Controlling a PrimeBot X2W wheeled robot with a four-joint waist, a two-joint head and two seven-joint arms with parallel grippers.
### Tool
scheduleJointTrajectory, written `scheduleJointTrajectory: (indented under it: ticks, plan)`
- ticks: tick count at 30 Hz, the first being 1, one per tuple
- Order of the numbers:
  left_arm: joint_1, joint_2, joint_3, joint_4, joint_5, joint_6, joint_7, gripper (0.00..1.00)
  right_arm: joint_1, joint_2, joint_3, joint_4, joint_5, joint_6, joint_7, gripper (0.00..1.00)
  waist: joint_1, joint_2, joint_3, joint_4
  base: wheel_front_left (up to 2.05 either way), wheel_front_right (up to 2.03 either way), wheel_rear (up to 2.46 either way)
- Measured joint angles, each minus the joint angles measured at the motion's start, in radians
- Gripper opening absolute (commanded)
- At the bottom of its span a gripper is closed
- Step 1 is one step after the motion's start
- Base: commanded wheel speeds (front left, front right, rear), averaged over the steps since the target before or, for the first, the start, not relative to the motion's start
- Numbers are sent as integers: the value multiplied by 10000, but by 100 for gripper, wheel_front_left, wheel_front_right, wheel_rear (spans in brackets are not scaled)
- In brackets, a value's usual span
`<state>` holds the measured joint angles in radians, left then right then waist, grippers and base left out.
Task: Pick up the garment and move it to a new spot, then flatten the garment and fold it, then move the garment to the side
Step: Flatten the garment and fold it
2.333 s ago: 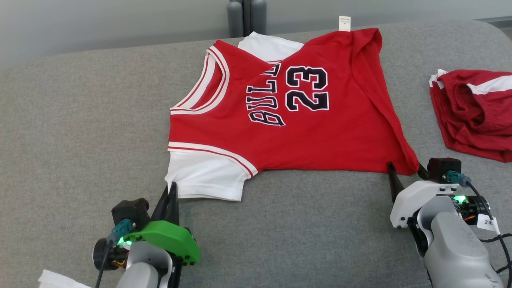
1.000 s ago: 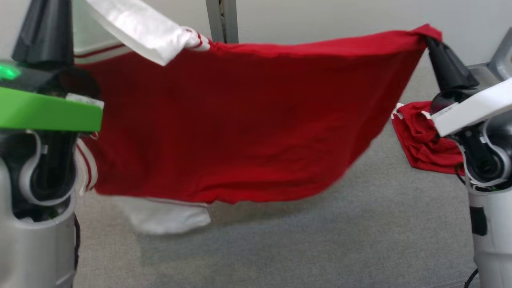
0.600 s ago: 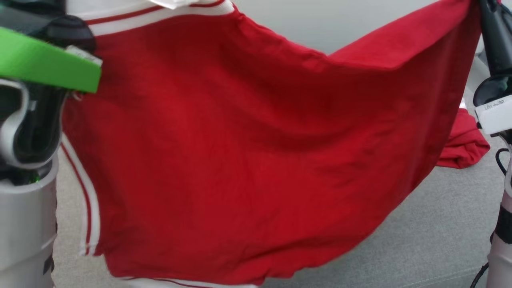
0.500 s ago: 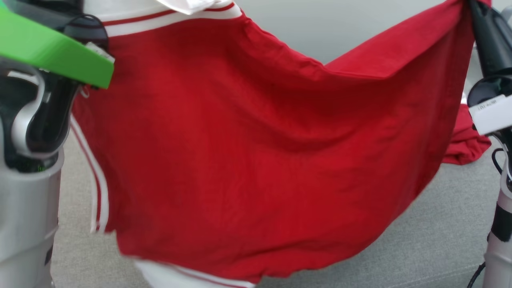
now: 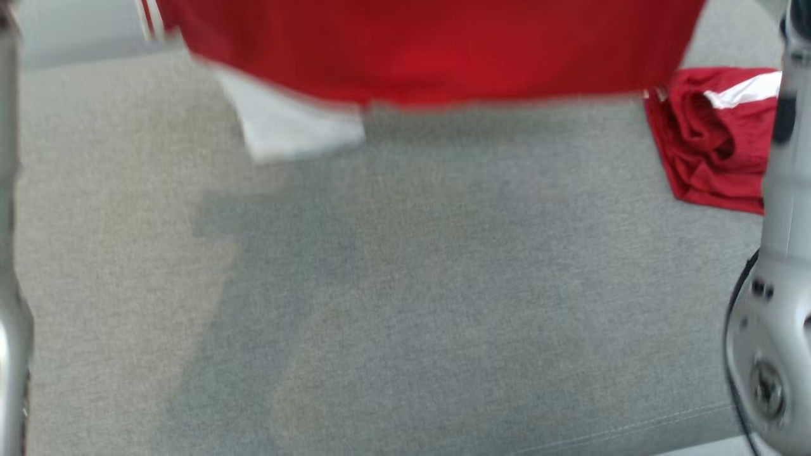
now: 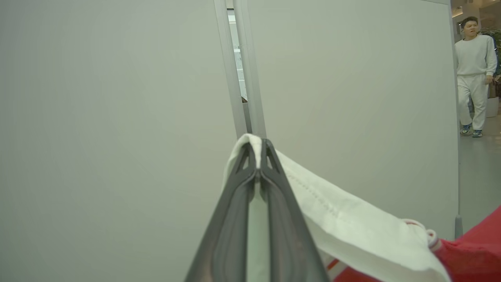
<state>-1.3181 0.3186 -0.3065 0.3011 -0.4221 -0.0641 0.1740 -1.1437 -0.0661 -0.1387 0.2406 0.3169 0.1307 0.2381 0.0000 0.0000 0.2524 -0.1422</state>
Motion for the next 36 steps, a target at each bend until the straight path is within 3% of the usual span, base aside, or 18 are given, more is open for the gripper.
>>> scheduleJointTrajectory:
  ticks: [5, 8, 18, 27, 36]
  plan:
    - [-1565, -579, -82, 1722, 443, 119, -1419, 0, -1917, 81, -36, 2385, -1277, 0, -1657, 0, 0, 0, 850, 43, 0, 0, 0]
    - [-1572, -848, -339, 2579, 414, -123, -2040, 0, -2315, 109, -12, 3664, -1864, 0, -2558, 0, 1, 0, 1317, 105, 0, 0, 0]
    - [1056, -1064, -543, 3745, -596, -579, -3833, 0, -1211, 27, 303, 7181, -2226, 0, -4395, 0, 3, 0, 2167, 690, 0, 0, 0]
    - [4056, -846, -215, 2495, -1756, -631, -4303, 0, 159, -44, 727, 7749, -1340, 2, -4938, 0, 2, 0, 1904, 860, 0, 0, 0]
    - [7376, -755, 499, 113, -2105, -502, -4349, 0, 2221, -205, 1227, 6966, -107, 2, -4997, 0, 0, 0, 1061, 823, 0, 0, 0]
